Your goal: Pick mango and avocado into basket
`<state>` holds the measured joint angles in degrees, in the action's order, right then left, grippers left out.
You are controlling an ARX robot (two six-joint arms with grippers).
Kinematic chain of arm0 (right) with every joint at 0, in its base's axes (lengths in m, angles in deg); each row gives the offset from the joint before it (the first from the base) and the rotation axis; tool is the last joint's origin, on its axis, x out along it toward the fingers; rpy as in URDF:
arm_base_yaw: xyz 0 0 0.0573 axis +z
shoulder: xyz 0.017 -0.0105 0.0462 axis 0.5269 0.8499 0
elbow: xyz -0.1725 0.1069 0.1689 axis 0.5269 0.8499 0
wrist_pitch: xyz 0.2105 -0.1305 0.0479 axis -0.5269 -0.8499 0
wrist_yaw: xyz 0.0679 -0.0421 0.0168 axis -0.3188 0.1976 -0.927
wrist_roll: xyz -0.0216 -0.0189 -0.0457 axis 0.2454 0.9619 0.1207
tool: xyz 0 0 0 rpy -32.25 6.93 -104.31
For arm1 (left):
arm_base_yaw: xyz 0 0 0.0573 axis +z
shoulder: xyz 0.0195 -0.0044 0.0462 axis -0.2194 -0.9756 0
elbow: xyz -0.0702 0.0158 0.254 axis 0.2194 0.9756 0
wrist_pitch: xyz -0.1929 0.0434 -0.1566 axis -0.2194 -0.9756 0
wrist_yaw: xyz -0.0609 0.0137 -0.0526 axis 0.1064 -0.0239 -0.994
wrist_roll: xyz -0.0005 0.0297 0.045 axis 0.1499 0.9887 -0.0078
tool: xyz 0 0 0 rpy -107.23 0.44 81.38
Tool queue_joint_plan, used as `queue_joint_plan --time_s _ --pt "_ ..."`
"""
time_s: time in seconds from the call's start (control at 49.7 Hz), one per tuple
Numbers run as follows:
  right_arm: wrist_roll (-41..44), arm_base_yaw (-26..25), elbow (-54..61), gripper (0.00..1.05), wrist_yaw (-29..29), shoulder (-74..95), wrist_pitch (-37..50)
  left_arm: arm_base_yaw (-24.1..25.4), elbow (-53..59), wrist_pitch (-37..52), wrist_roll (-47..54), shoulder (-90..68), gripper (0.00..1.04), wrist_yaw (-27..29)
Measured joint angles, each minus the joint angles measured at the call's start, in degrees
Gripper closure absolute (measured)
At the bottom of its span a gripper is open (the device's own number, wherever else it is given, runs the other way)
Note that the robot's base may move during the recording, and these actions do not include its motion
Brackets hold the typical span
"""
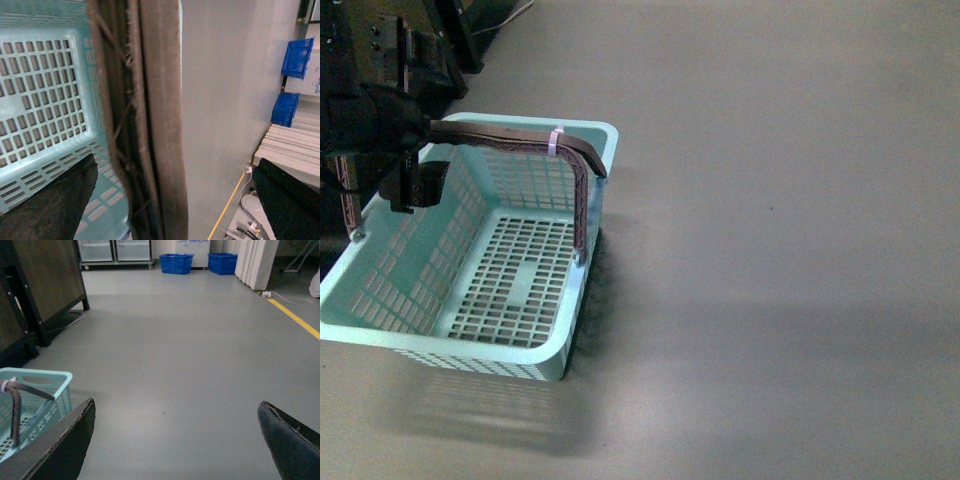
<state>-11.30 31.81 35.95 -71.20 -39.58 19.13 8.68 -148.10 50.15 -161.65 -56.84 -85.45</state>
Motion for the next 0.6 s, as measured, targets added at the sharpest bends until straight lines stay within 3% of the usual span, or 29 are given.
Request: queue_joint_plan --time_s 0.201,0.402,0.603 --pt "0.02 0.00 0.00 0.09 0.00 0.00 0.00 -0.31 -6.45 -1.99 0.33 -4.70 0.10 1.07" --pt "0.00 0.00 0.00 0.09 0.00 0.00 0.00 -1.36 -7.56 -2.40 -0.02 -6.43 0.36 1.01" --pt "0.00 0.00 0.00 0.09 0.00 0.00 0.00 -3.04 -7.48 -2.51 -1.73 -6.78 0.75 2.25"
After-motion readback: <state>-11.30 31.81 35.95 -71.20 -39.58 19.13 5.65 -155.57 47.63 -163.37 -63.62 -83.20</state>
